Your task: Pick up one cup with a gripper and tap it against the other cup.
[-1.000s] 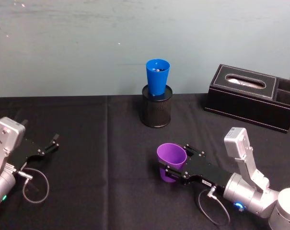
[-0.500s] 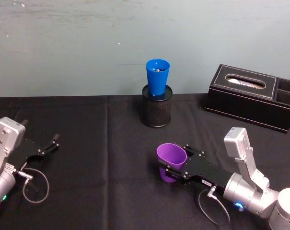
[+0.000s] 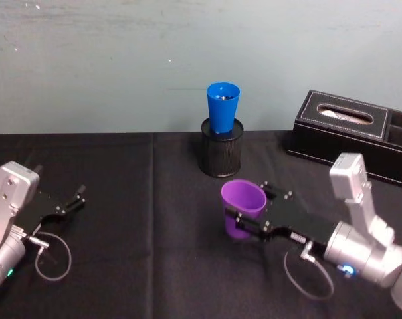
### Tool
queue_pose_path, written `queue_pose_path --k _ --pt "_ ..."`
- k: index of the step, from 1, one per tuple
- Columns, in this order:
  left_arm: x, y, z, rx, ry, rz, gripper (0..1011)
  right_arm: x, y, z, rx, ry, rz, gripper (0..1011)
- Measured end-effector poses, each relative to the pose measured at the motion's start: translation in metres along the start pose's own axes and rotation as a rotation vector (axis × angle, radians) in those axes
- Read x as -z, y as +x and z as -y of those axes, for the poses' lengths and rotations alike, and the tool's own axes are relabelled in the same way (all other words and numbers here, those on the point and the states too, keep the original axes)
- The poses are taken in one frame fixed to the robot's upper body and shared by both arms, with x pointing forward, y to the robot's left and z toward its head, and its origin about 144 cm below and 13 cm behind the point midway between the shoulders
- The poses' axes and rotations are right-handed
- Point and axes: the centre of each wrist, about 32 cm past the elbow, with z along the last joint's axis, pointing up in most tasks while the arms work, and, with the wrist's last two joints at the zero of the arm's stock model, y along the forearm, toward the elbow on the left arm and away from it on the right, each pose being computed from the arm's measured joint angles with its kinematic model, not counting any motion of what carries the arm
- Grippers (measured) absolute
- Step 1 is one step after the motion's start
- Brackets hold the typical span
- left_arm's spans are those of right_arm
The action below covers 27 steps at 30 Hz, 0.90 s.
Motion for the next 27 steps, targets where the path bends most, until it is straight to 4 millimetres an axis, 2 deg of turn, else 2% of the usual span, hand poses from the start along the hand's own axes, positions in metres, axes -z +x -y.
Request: queue_pose_path --k 3,4,7,17,27 --pt "0.000 0.000 0.000 0.000 0.000 0.000 1000 -0.017 0.004 0.004 -0.008 0.006 0.009 715" --pt "0.000 0.000 0.000 0.000 0.000 0.000 1000 -0.017 0.004 0.004 -0.008 0.006 0.009 715" --pt "0.000 0.000 0.000 0.000 0.000 0.000 1000 -0.038 0.007 0.007 -0.020 0.016 0.022 715" --pt "0.000 0.000 0.000 0.000 0.000 0.000 1000 -0.088 0.012 0.005 -0.050 0.004 0.035 715" --pt "0.000 0.000 0.000 0.000 0.000 0.000 1000 -0.117 0.015 0.001 -0.073 -0.049 0.026 715"
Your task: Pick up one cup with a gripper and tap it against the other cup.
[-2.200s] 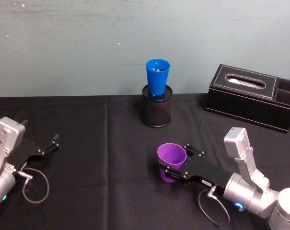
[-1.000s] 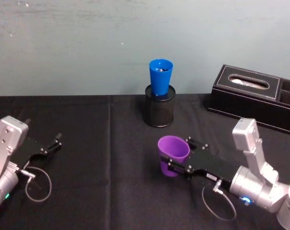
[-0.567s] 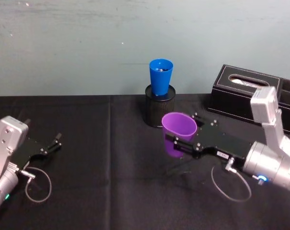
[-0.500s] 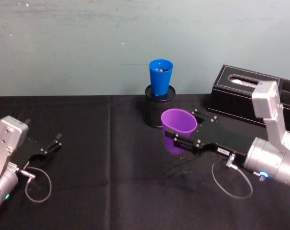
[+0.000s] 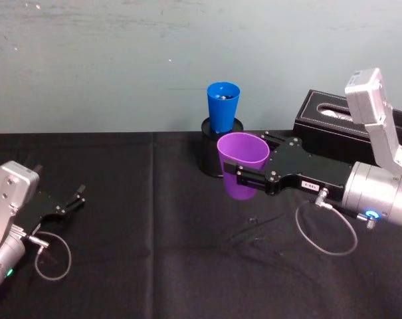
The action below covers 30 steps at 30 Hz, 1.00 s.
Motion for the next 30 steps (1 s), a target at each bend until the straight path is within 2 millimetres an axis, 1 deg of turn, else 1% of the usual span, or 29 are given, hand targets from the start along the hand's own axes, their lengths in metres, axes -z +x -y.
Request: queue_pose_path --k 5,30 --pt "0.0000 0.0000 0.0000 0.000 0.000 0.000 1000 -0.0024 0.0007 -0.0003 -0.002 -0.009 0.005 715" --pt "0.0000 0.0000 0.0000 0.000 0.000 0.000 1000 -0.0008 0.0006 -0.0003 -0.001 -0.010 0.001 715"
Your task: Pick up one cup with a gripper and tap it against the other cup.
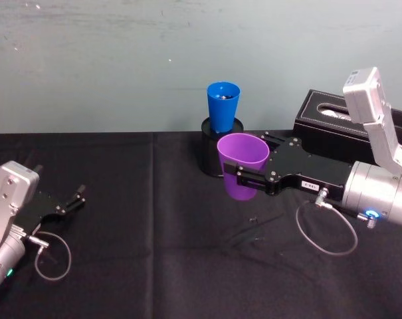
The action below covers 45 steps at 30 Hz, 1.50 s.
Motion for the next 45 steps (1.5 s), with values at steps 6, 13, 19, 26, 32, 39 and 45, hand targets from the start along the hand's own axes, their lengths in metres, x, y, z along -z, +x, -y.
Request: queue_pose_path --k 6,13,19,26,32,39,45 --pt "0.0000 0.0000 0.0000 0.000 0.000 0.000 1000 0.0000 0.0001 0.0000 0.001 0.001 0.001 715" --pt "0.0000 0.0000 0.0000 0.000 0.000 0.000 1000 0.0000 0.0001 0.0000 0.001 0.001 0.002 715" --pt "0.0000 0.0000 0.0000 0.000 0.000 0.000 1000 0.0000 0.0001 0.0000 0.001 0.001 0.002 715" --pt "0.0000 0.0000 0.0000 0.000 0.000 0.000 1000 0.0000 0.0001 0.0000 0.001 0.001 0.002 715" --pt "0.0000 0.0000 0.0000 0.000 0.000 0.000 1000 -0.0001 0.0001 0.0000 0.001 0.001 0.002 715" --pt "0.0000 0.0000 0.0000 0.000 0.000 0.000 1000 0.0000 0.0001 0.0000 0.000 0.001 0.002 715" --pt "0.0000 0.0000 0.0000 0.000 0.000 0.000 1000 0.0000 0.0001 0.0000 0.000 0.001 0.002 715"
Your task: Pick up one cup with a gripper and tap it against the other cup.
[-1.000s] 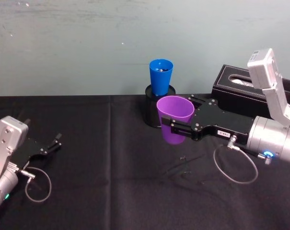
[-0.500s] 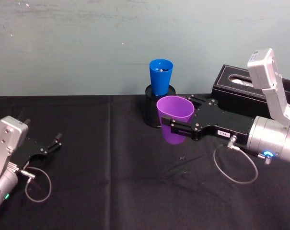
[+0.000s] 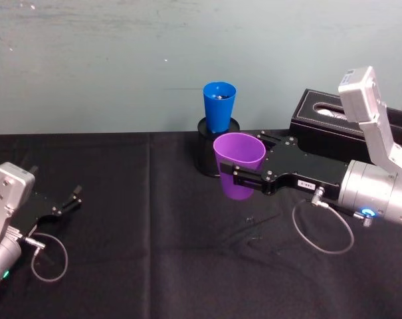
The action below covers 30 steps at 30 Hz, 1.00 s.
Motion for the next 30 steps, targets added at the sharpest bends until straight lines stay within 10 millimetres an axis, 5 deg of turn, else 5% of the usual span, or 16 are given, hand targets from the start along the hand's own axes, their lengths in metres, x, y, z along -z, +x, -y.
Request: queue_pose_path --k 30 --pt "0.000 0.000 0.000 0.000 0.000 0.000 1000 0.001 0.007 -0.015 -0.037 0.003 -0.045 715"
